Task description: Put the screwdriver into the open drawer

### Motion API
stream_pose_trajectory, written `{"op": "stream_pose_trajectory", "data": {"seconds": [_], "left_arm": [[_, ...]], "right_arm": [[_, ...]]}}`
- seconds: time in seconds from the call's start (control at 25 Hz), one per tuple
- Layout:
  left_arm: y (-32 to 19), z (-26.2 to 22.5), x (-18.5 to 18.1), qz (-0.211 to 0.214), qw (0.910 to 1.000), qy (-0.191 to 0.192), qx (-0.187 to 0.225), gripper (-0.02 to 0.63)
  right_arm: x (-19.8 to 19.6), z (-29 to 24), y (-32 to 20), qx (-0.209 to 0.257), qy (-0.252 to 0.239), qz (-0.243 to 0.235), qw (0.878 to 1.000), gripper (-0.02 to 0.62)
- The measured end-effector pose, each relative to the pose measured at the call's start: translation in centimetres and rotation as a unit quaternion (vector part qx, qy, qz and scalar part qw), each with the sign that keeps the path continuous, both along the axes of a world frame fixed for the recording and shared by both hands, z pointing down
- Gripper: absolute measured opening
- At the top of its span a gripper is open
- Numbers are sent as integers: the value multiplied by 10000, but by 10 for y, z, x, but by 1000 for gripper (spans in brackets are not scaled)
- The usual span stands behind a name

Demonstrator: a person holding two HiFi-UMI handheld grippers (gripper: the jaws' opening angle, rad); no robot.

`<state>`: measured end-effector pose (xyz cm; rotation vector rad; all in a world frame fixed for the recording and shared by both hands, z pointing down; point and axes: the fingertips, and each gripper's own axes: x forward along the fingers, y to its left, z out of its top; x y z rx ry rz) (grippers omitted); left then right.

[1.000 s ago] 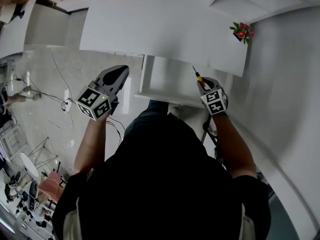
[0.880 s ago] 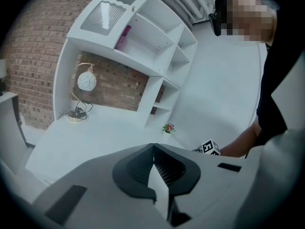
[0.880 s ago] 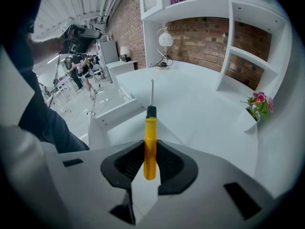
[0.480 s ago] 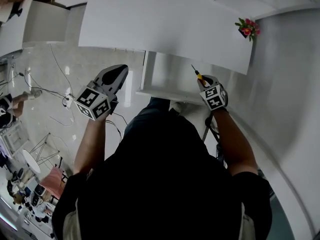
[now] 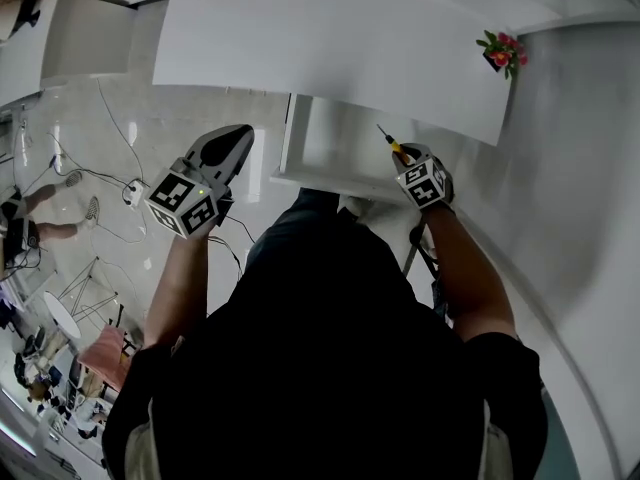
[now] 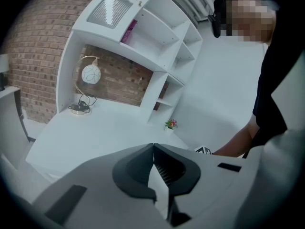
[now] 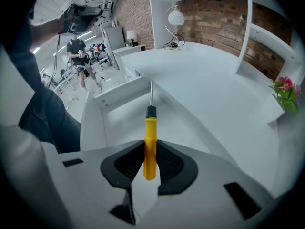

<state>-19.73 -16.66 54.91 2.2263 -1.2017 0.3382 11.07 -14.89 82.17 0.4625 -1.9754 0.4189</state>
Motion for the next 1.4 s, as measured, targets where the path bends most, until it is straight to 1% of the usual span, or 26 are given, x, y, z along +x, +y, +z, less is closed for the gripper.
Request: {"op": "stream_pose_trajectory", "data": {"seconds": [0.28,0.48,0.64,0.84,1.12,1.4], "left_arm": [[0,7,-4,-34,10000,3,-35,17],[0,12,-7,-119,9998,119,-113,17],[-1,16,-8,-91,9998,97,-160,17],[-2,17,-9,-143,9998,116,-124,17],[2,21,-8,-191,9994,106,-274,17],[3,27,-10,-137,9995,119,-268,17]], "right_arm": [[1,24,4,-154,196,-223,9994,84],[-1,37,5,-250,238,-159,9993,84],[-8,45,5,-324,247,-182,9990,84],[-13,56,10,-461,263,-217,9984,84],[-14,71,14,-536,338,-228,9977,84],[-21,84,22,-716,317,-293,9965,84]]}}
